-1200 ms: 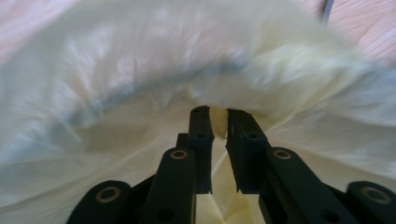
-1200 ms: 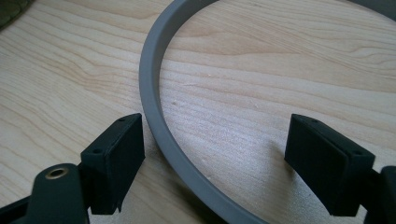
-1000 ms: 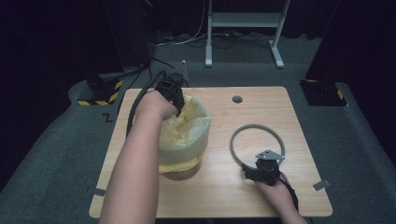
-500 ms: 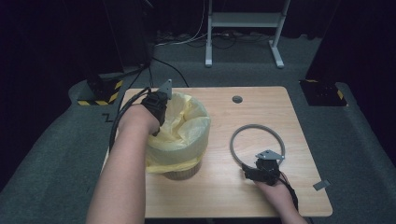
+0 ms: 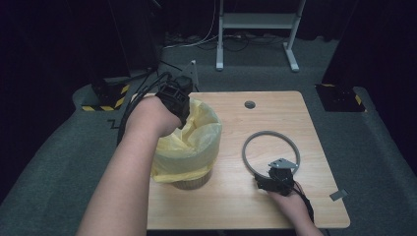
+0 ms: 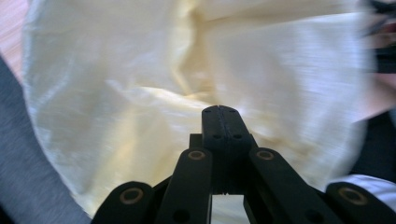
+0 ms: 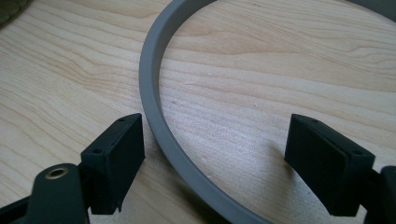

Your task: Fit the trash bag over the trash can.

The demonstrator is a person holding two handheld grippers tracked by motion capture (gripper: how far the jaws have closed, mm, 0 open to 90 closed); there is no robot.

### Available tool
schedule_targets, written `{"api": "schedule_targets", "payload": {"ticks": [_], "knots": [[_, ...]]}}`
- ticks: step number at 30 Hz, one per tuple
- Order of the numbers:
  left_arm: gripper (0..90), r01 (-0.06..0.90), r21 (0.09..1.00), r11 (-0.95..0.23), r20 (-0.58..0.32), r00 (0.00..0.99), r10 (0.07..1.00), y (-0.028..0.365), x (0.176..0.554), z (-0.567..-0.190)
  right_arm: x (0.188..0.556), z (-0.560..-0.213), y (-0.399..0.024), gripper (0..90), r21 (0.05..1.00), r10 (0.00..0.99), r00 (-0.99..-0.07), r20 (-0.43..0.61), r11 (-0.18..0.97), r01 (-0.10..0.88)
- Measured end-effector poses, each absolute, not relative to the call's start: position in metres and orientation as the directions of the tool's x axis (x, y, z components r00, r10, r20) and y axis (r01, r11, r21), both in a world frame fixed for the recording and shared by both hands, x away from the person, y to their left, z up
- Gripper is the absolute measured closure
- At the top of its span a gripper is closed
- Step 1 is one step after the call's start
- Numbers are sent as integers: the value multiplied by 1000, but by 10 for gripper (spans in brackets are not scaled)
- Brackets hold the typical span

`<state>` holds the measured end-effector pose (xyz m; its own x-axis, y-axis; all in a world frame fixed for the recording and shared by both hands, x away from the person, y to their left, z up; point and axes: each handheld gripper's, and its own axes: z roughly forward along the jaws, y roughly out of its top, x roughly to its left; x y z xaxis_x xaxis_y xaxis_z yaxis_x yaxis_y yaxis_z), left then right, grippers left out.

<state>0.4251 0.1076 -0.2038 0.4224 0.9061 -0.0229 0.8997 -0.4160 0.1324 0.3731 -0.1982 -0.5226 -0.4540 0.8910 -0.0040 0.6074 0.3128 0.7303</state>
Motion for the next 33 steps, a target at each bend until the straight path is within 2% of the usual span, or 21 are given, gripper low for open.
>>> {"api": "schedule_targets", "payload": {"ticks": [3,7,14,17,20,25,28,30,33], "knots": [[898,886,123,-448,-52,456,888,92,425,-213,372,-523,-195,198,728,887,-462,-15,326,603],[899,876,69,-478,-76,482,873,77,436,-247,373,-523,-196,197,729,889,-458,-14,323,604],[899,879,8,-476,-147,472,869,77,448,-298,374,-524,-198,197,730,890,-457,-16,323,602],[895,883,13,-468,-120,466,876,82,448,-295,374,-524,-197,197,730,889,-458,-16,323,602],[848,891,51,-452,-93,455,886,92,448,-267,374,-524,-196,197,729,888,-459,-16,324,602],[847,916,26,-401,-4,401,916,116,444,-243,374,-524,-196,197,729,887,-461,-19,328,601],[898,934,-17,-356,31,356,934,136,439,-247,375,-524,-197,197,730,888,-460,-15,324,602],[899,938,-80,-337,44,341,939,147,437,-261,374,-524,-197,197,730,887,-460,-19,327,600],[899,942,-120,-312,36,319,947,156,436,-281,373,-524,-196,198,731,887,-462,-19,327,598]]}}
